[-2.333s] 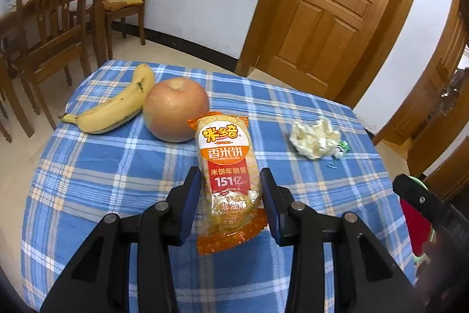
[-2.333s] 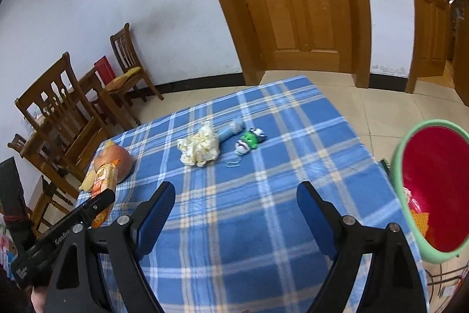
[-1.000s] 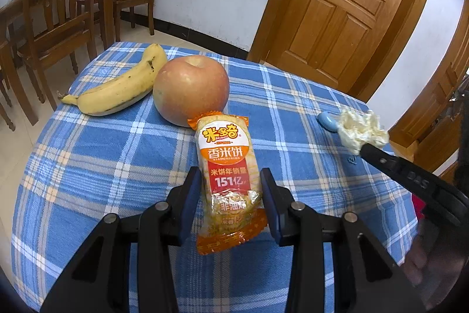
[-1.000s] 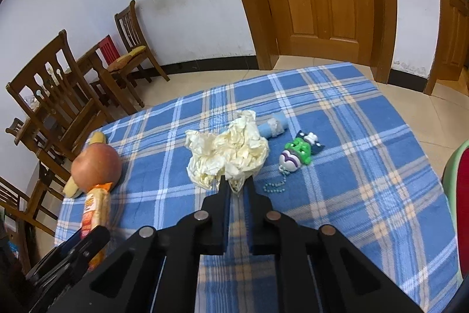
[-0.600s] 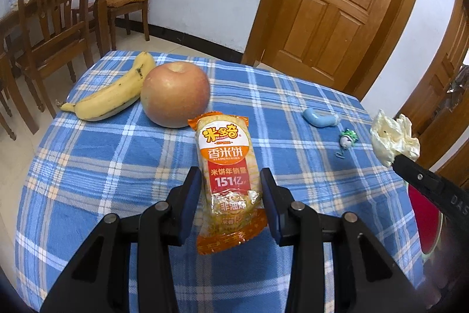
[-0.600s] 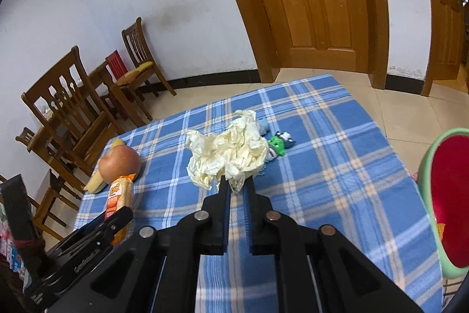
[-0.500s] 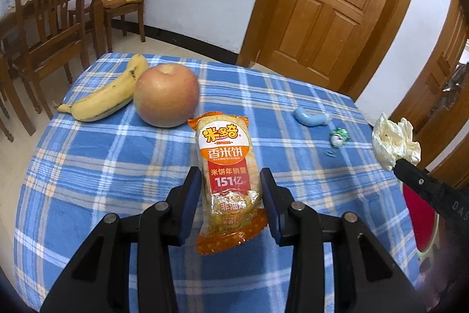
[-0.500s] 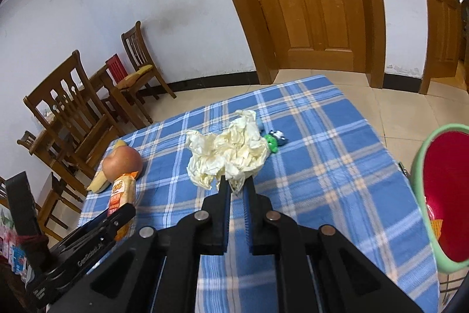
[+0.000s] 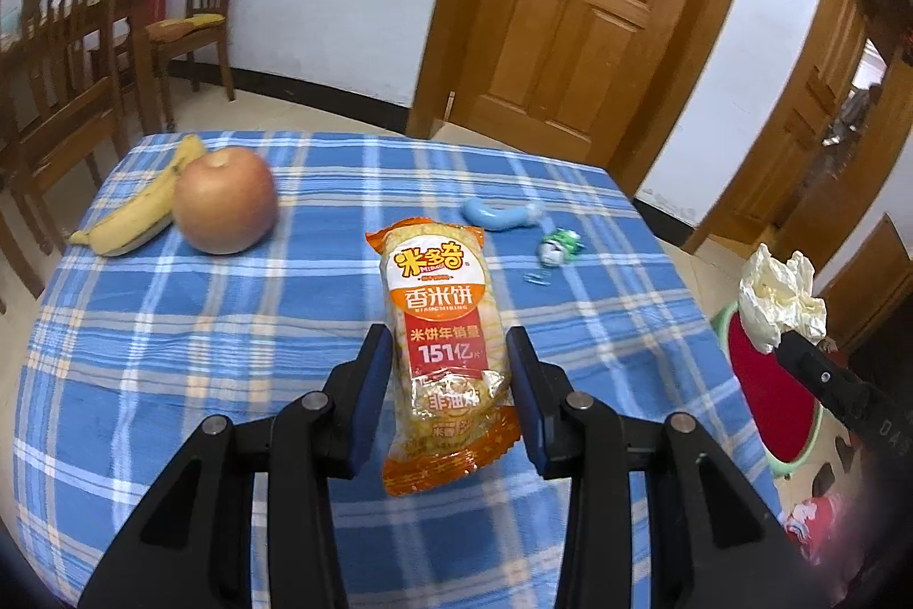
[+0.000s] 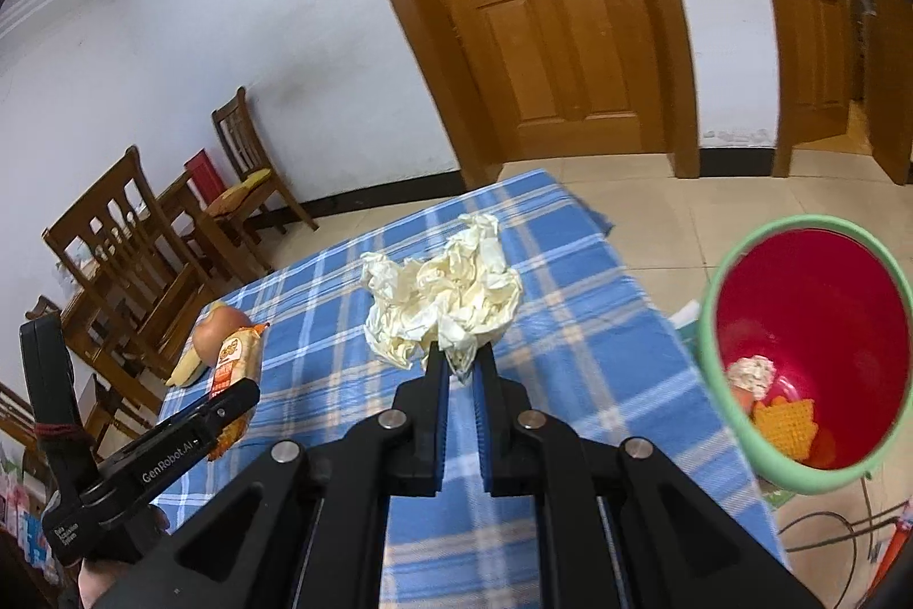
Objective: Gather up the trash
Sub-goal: 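Carry the snack bag and crumpled paper over the red bucket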
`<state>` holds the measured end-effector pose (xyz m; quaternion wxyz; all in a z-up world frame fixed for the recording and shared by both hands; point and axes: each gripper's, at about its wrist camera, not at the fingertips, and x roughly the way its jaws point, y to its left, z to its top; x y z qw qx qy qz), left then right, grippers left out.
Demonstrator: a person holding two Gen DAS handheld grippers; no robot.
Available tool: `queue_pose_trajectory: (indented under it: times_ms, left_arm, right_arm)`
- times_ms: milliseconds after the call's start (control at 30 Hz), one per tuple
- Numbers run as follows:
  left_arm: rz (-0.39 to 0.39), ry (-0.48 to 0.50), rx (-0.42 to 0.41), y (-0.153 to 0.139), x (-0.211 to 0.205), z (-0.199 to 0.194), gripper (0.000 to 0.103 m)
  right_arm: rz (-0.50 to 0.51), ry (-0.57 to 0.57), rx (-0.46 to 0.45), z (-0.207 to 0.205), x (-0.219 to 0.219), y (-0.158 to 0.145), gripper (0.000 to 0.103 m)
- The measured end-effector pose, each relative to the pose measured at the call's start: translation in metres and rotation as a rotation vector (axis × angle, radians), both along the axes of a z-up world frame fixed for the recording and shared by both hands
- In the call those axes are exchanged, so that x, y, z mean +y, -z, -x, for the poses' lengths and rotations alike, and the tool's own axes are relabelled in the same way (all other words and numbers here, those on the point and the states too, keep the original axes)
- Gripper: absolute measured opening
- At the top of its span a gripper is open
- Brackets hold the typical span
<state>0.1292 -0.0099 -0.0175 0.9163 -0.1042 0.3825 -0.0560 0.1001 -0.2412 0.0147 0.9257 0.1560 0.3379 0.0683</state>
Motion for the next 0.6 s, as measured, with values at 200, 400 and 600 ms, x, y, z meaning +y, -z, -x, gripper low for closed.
queue_pose_trajectory:
  times_ms: [200,400,600]
  left_arm:
    - [0.009,0.078,0.005,-0.006,-0.032,-0.001,0.041]
    - [0.013,0.158,0.015,-0.01,-0.058,-0.006,0.041]
    - [0.023,0.225,0.023,-0.013,-0.084,-0.011,0.041]
  right_arm:
    - [-0.01,0.063,-0.007,0.017,-0.028,0.001,0.01]
    - [-0.017,0.125,-0.004,0.031,-0.053,0.005,0.01]
    - [-0.027,0.206,0.021,0.041,-0.081,0.013,0.01]
